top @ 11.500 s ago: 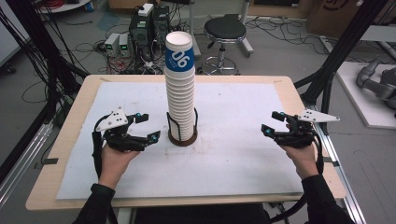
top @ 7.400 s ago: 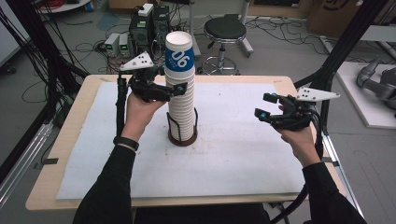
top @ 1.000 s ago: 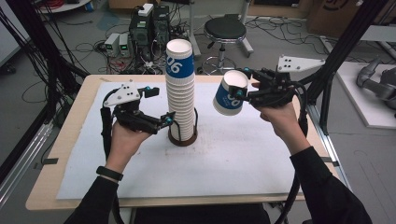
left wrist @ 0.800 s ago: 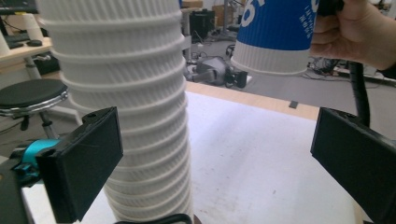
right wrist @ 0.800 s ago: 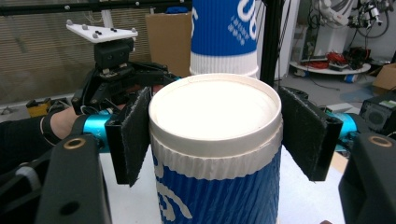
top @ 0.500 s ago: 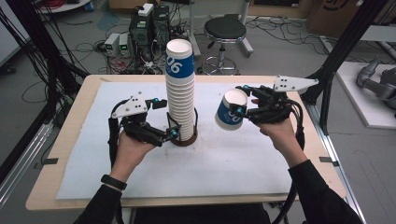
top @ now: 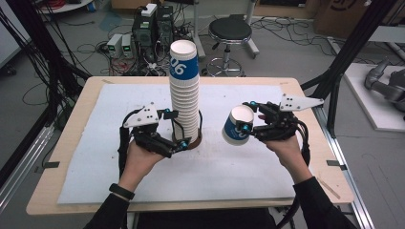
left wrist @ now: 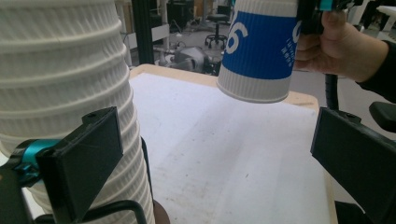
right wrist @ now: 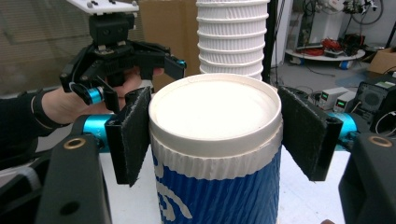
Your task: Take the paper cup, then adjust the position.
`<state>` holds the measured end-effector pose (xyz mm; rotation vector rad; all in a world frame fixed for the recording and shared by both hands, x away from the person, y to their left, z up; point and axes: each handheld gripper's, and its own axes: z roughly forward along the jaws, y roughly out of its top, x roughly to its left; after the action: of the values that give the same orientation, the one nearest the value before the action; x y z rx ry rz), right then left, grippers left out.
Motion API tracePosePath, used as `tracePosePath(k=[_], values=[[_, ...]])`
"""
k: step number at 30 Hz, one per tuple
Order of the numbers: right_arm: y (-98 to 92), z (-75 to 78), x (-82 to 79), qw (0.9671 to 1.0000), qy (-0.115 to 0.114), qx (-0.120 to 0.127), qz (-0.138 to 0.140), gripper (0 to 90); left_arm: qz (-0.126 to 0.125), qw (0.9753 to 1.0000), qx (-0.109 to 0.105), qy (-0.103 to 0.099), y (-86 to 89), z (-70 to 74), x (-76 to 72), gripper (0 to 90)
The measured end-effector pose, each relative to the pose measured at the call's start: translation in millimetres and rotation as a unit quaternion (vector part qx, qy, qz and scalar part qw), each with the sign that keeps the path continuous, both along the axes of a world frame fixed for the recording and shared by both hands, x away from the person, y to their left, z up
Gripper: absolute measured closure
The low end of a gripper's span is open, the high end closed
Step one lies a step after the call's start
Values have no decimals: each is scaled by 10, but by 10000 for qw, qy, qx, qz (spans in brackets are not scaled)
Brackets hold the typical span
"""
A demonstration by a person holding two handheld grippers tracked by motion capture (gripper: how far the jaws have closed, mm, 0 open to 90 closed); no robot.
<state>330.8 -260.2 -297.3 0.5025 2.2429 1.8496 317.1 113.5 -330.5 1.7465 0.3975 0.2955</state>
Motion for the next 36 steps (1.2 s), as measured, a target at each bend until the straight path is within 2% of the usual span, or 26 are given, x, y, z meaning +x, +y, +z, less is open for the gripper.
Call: tracePosePath(k=[3, 11, 21, 30, 36], values=[[-27, -48, -13, 10000, 14, 81, -20, 302, -42, 10000, 7, 42, -29, -44, 1, 22], [-79, -187, -23, 9999, 141, 13, -77, 302, -117, 9999, 83, 65, -68, -111, -1, 21], [-132, -203, -35, 9997, 211, 121, -103, 302, -189, 9997, 104, 141, -121, -175, 11, 21], [-117, -207, -50, 9996, 243, 174, -8, 302, -409, 9989, 52, 206, -256, -194, 19, 21], [-102, -211, -49, 9992, 298, 264, 101, 302, -579, 9978, 49, 331, -364, -219, 40, 21]])
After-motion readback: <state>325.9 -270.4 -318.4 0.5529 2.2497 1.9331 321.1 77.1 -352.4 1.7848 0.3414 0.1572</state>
